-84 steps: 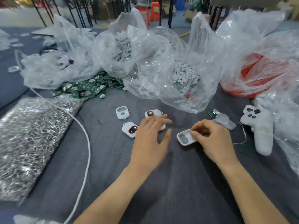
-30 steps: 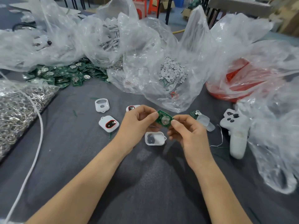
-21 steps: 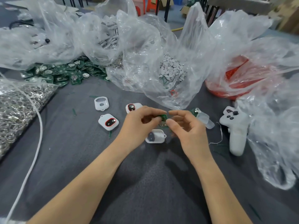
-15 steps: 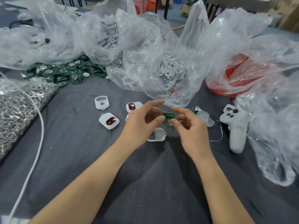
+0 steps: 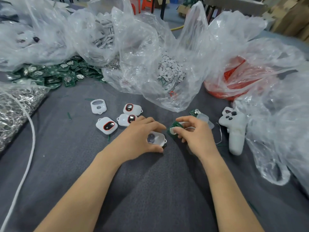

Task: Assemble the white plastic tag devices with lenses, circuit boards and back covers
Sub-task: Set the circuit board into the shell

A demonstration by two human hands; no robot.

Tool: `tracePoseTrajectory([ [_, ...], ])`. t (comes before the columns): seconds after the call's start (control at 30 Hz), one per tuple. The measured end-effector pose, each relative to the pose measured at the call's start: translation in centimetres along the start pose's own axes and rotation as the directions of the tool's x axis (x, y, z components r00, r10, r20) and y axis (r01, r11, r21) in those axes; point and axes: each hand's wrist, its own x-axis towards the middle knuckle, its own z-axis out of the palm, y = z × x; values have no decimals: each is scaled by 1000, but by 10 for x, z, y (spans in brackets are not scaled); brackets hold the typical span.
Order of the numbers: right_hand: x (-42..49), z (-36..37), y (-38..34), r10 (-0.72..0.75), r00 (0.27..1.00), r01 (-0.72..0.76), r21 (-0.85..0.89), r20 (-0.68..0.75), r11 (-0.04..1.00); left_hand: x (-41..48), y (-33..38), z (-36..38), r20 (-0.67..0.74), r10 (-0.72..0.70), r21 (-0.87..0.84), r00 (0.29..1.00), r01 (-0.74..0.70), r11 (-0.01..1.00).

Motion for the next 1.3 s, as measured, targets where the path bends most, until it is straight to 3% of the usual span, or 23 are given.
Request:
tracePoseTrajectory([
  [0.13, 23, -1, -17, -21, 997, 26, -71, 68, 997, -1, -8, -8, 32, -29, -167, 999, 34, 985],
  [0.3, 50, 13, -36, 71, 951, 44, -358, 302, 933, 1, -16, -9, 43, -31, -198, 999, 39, 979],
  [0.53, 63, 19, -48, 113, 917, 157, -608, 382, 778, 2, -17, -7, 36, -32, -215, 999, 39, 976],
  [0.8, 73, 11, -54, 184, 859, 111, -523, 479, 845, 4, -20, -8, 67, -59, -249, 996, 74, 966],
  [1.13, 74, 23, -66, 236, 844, 220, -711, 482, 667, 3, -21, -4, 61, -53, -235, 997, 66, 970],
  [1.3, 62, 27, -68, 164, 889, 241, -741, 428, 627, 3, -21, -4, 57, -66, -243, 996, 78, 967],
])
